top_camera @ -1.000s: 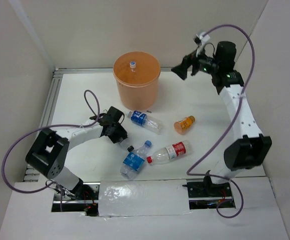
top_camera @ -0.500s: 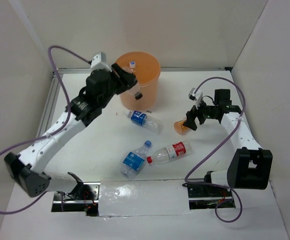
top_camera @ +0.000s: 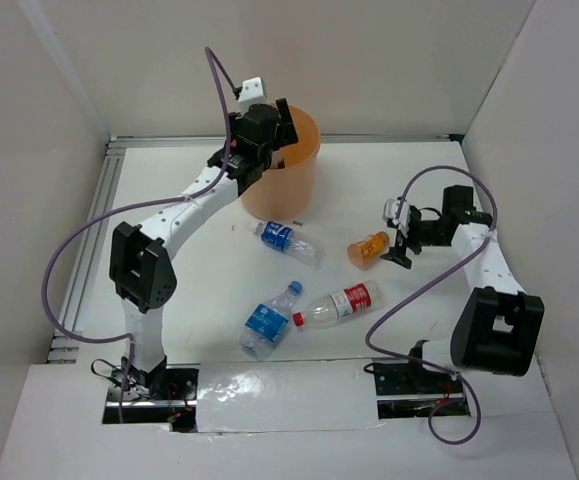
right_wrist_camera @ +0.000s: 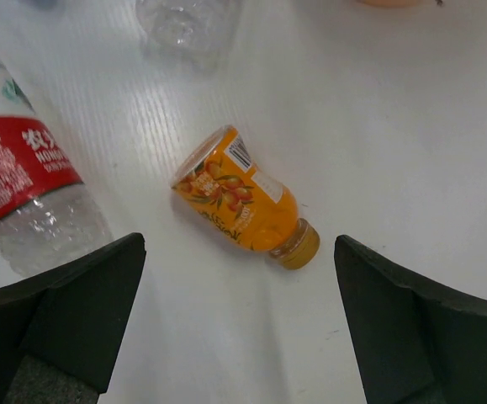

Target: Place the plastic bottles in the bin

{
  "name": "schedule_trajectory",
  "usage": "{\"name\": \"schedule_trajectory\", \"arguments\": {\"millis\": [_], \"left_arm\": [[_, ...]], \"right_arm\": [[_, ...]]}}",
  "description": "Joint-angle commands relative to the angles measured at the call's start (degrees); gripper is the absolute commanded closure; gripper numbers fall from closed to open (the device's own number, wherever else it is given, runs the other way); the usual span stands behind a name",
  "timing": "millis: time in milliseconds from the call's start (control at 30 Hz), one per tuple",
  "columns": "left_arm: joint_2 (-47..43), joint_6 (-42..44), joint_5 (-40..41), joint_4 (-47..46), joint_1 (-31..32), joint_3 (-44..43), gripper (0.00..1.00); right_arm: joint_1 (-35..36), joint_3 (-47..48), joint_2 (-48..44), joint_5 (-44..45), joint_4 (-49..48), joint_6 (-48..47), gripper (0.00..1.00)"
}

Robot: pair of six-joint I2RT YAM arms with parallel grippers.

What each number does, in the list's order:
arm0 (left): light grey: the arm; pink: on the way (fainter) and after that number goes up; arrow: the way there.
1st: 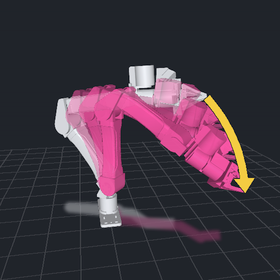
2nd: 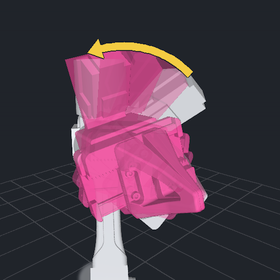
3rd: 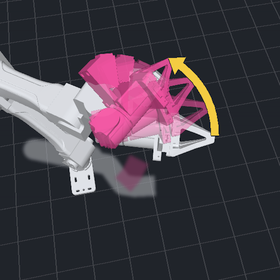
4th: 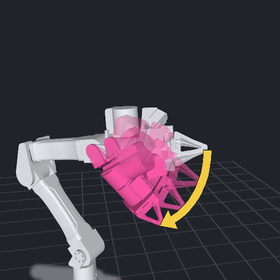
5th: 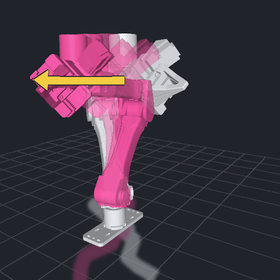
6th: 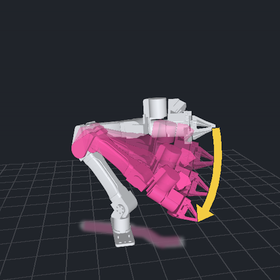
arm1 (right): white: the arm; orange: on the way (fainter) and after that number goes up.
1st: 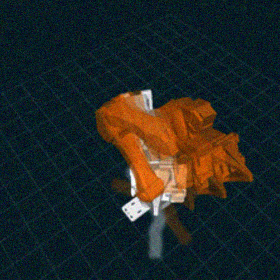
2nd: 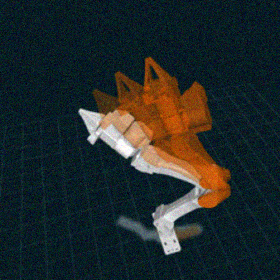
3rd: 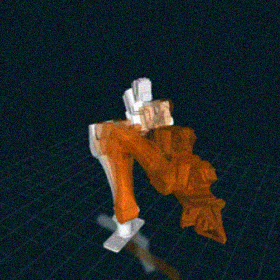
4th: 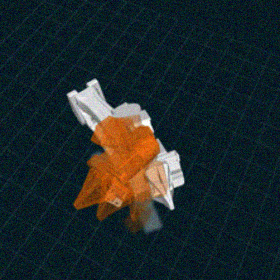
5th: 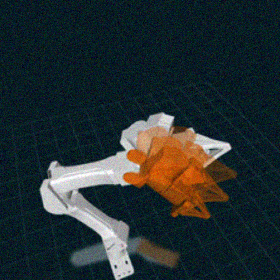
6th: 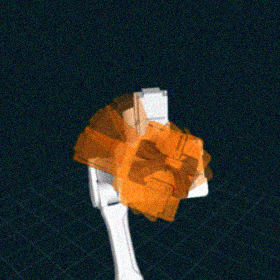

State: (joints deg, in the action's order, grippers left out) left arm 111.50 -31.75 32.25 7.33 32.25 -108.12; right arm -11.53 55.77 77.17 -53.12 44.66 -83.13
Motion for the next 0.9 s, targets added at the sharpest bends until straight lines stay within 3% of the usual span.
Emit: {"name": "schedule_trajectory", "arguments": {"millis": [0, 67, 200, 367, 400, 533, 567, 667, 700, 767, 867], "left_arm": [[-2.77, 4.41, 0.19, -2.59, -0.43, -3.41, 0.00], [-4.53, 7.82, -0.70, -1.11, 0.26, -5.51, 0.00], [-14.18, 15.82, -5.07, 3.11, 4.04, 0.33, 0.00], [-35.77, 15.94, -18.88, 7.60, 6.42, 25.46, 0.00], [-38.27, 15.06, -19.93, 8.74, 6.42, 33.33, 0.00], [-47.50, 11.45, -25.90, 11.91, 7.56, 49.64, 0.00], [-49.95, 10.49, -30.79, 10.00, 8.17, 54.98, 0.00], [-50.59, 9.08, -33.29, 5.34, 10.10, 60.73, 0.00], [-50.59, 9.07, -33.91, 4.80, 10.90, 62.74, 0.00], [-46.57, 9.07, -34.54, 4.80, 13.44, 62.76, 0.00], [-41.57, 9.07, -33.75, 4.80, 16.95, 62.76, 0.00]], "right_arm": [[-0.34, 0.48, 2.80, 0.47, 8.14, -25.28, 0.00], [-0.34, 2.76, 7.54, 1.17, 10.61, -35.23, 0.00], [2.38, 7.95, 16.51, 4.07, 13.08, -40.87, 0.00], [6.34, 8.57, 22.06, 6.19, 7.55, -41.41, 0.00], [7.65, 8.57, 22.58, 6.71, 6.67, -41.41, 0.00], [10.30, 8.57, 25.57, 9.96, 3.15, -40.80, 0.02], [11.17, 8.57, 26.71, 11.45, 3.84, -40.79, 0.09], [11.18, 11.54, 27.86, 11.99, 6.64, -39.31, 0.31], [11.18, 12.25, 27.86, 11.99, 7.88, -39.30, 0.44], [11.18, 12.26, 27.17, 11.46, 10.00, -39.30, 0.56], [11.18, 12.78, 23.93, 9.36, 12.45, -38.17, 0.65]]}}
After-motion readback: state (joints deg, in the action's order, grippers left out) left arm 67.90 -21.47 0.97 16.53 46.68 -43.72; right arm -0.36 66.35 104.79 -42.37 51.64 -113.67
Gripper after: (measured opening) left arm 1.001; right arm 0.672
